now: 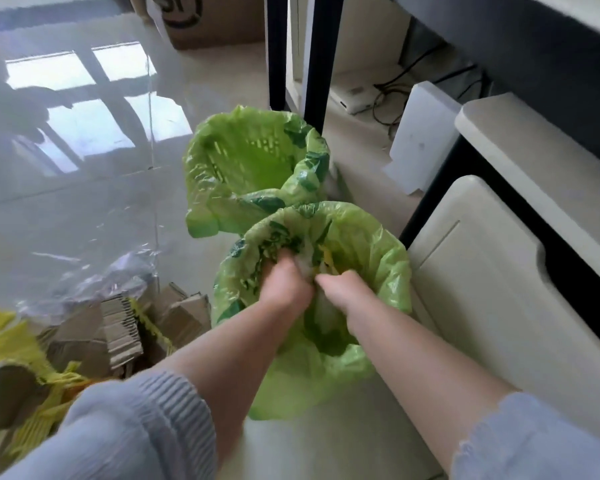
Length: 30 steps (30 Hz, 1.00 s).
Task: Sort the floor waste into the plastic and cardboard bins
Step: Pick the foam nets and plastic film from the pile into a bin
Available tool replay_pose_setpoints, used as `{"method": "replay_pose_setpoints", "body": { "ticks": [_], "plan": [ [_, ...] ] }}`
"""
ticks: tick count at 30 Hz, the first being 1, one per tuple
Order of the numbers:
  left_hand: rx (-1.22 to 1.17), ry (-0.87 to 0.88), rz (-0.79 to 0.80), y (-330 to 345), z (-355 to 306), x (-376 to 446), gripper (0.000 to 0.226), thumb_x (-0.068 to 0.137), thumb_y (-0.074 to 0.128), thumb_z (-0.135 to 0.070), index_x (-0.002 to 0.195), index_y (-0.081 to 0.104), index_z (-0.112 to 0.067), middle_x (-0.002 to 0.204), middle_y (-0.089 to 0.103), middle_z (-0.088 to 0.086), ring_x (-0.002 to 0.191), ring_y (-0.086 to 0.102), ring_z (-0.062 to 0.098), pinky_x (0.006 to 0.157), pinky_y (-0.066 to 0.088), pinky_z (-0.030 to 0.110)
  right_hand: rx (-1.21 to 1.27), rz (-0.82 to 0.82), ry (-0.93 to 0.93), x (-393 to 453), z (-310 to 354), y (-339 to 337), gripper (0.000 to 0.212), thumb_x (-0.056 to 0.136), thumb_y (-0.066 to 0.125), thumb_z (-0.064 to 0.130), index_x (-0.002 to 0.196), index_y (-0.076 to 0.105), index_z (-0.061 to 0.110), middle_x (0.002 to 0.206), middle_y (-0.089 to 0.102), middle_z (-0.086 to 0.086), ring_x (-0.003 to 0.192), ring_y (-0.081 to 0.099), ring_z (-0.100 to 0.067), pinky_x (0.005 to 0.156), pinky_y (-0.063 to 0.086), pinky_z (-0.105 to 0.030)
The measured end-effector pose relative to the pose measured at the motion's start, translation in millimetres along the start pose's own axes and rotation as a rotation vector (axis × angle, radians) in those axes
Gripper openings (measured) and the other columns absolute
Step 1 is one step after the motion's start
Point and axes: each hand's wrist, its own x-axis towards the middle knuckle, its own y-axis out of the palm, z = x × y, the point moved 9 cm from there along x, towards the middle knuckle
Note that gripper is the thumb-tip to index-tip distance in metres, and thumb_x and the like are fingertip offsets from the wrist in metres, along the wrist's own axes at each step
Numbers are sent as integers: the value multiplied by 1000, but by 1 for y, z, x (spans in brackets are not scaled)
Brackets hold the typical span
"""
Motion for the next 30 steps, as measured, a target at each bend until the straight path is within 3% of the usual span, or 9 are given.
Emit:
{"method": "replay_pose_setpoints", "body": {
  "ticks": [2,4,6,10,14,16,18,26,30],
  "plan": [
    [8,15,49,1,-3,-2,72,78,66,-23,138,26,-16,126,52,11,109,55,28,89,49,38,65,46,-1,1,1,-1,45,89,53,33,124,47,6,91,57,-6,78,52,-22,75,43,-31],
    [28,55,110,-3,-9,-10,97,70,75,-24,145,14,-18,136,46,9,117,51,27,92,49,38,137,60,-19,-6,4,-9,59,89,53,39,139,34,12,121,56,-10,101,55,-29,89,47,-40],
    [45,123,137,-16,-18,-22,107,67,79,-23,147,10,-21,144,38,7,127,43,26,97,44,34,158,61,-42,-21,9,-20,66,90,50,43,146,20,25,142,42,-8,121,48,-33,99,43,-50],
    [-48,238,66,-61,-35,-59,94,70,78,-22,145,20,-20,144,40,7,123,46,23,87,42,24,106,38,-109,-74,29,-44,62,93,44,44,147,15,33,155,22,-3,136,32,-33,100,39,-56],
    [-175,316,53,-112,-26,-114,73,75,74,-20,137,36,-24,140,45,3,111,49,13,75,42,14,132,27,-213,-141,52,-47,56,95,43,41,146,20,31,155,21,-2,136,30,-31,101,38,-55],
    [-187,332,34,-144,-7,-146,66,76,73,-20,134,41,-23,139,47,3,119,48,16,87,45,19,121,36,-284,-179,64,-36,54,96,43,40,145,24,29,154,23,-3,136,30,-30,101,38,-53],
    [-245,311,-29,-182,17,-180,63,76,73,-17,132,44,-19,138,48,5,123,47,19,100,43,31,94,58,-353,-216,79,-19,51,96,44,39,143,28,27,152,26,-3,134,32,-28,100,38,-51],
    [-333,182,-385,-333,166,-323,51,77,73,-18,124,53,-15,124,59,6,103,55,14,79,45,23,-90,168,-652,-363,140,81,49,94,47,40,139,36,22,143,37,-5,114,39,-22,92,39,-45],
    [-399,98,-460,-355,234,-376,51,78,72,-13,125,53,-8,125,58,13,107,57,22,85,46,30,-226,204,-675,-397,124,138,53,93,49,43,139,37,19,140,40,-8,120,41,-27,90,41,-44]
  ]
}}
